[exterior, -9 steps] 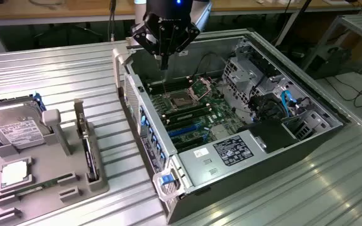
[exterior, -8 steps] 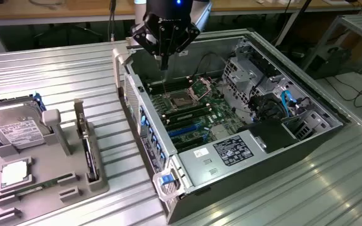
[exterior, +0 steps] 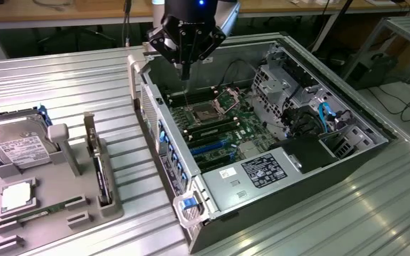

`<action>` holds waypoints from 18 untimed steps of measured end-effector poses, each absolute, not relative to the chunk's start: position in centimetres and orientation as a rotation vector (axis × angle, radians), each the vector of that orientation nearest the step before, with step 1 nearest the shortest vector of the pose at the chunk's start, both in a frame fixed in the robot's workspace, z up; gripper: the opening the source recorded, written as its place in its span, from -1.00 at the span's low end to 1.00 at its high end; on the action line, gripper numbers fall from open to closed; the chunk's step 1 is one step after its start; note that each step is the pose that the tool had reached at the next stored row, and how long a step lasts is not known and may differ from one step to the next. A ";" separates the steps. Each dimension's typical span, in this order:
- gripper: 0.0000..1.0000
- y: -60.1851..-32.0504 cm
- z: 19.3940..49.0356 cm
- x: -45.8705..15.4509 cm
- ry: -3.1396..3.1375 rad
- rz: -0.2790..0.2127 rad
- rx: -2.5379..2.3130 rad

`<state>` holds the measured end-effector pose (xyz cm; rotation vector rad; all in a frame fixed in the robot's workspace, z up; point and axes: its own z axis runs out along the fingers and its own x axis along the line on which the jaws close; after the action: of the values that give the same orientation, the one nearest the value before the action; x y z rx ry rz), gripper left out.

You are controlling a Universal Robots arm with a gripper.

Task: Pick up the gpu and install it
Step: 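Reach for the gpu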

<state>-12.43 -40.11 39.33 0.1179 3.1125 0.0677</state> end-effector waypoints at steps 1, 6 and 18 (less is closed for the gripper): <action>-0.79 -40.1 39.3 -12.5 3.112 0.068 0.118; -0.79 -40.2 39.3 -12.6 3.113 0.068 0.118; -0.79 -40.6 39.3 -13.2 3.112 0.068 0.118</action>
<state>-13.19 -40.59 39.32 0.1178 3.1125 0.0676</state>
